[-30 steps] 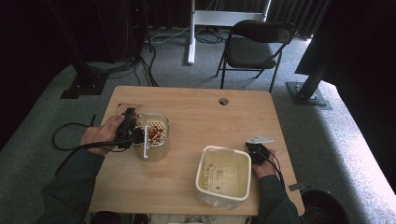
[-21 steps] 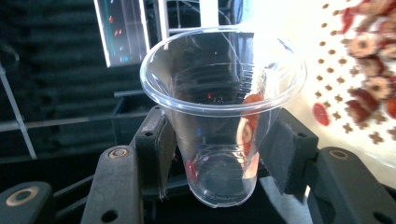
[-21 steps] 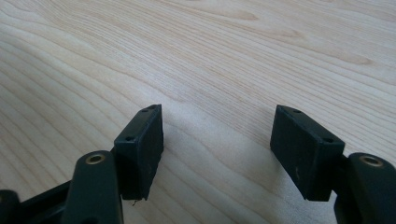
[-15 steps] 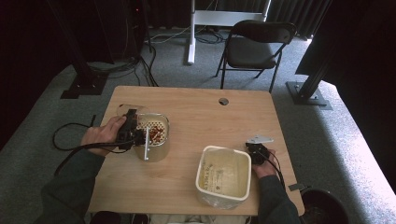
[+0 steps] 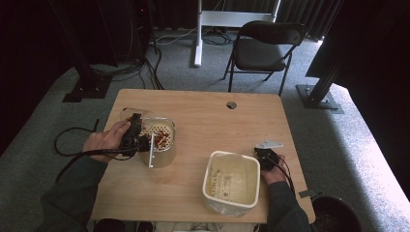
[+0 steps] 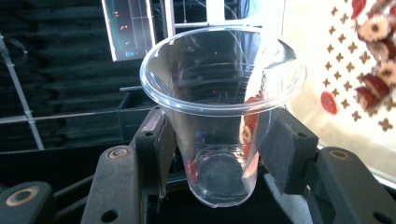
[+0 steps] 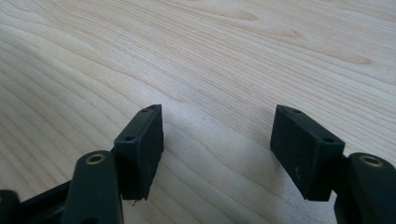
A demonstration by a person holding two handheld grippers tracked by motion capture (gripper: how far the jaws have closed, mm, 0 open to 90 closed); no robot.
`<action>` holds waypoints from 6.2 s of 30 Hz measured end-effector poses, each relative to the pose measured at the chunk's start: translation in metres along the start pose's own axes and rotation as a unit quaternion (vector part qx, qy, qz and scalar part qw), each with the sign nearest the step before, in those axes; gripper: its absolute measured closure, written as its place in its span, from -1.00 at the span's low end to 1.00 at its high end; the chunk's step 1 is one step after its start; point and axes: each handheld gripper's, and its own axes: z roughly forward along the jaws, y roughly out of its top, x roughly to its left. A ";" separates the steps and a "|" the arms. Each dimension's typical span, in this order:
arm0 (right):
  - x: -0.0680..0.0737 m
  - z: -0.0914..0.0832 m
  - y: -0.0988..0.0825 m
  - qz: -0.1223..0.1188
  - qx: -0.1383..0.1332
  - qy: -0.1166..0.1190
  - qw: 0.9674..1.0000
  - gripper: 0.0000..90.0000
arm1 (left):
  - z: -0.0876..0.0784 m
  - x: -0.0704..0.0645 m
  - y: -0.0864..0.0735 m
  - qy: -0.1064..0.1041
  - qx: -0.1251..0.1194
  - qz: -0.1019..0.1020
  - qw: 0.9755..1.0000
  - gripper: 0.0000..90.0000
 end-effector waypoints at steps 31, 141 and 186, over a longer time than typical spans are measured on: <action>0.000 0.000 0.000 0.000 0.000 0.000 1.000 -0.24 | 0.000 0.006 0.002 -0.003 0.000 0.026 1.000 0.08; -0.001 0.000 0.000 0.001 0.000 -0.002 1.000 -0.24 | -0.066 0.058 0.098 -0.459 -0.385 -0.471 0.647 -0.02; -0.001 0.000 0.000 0.000 0.000 -0.002 1.000 -0.24 | -0.069 0.033 0.093 -0.444 -0.390 -0.481 0.648 -0.51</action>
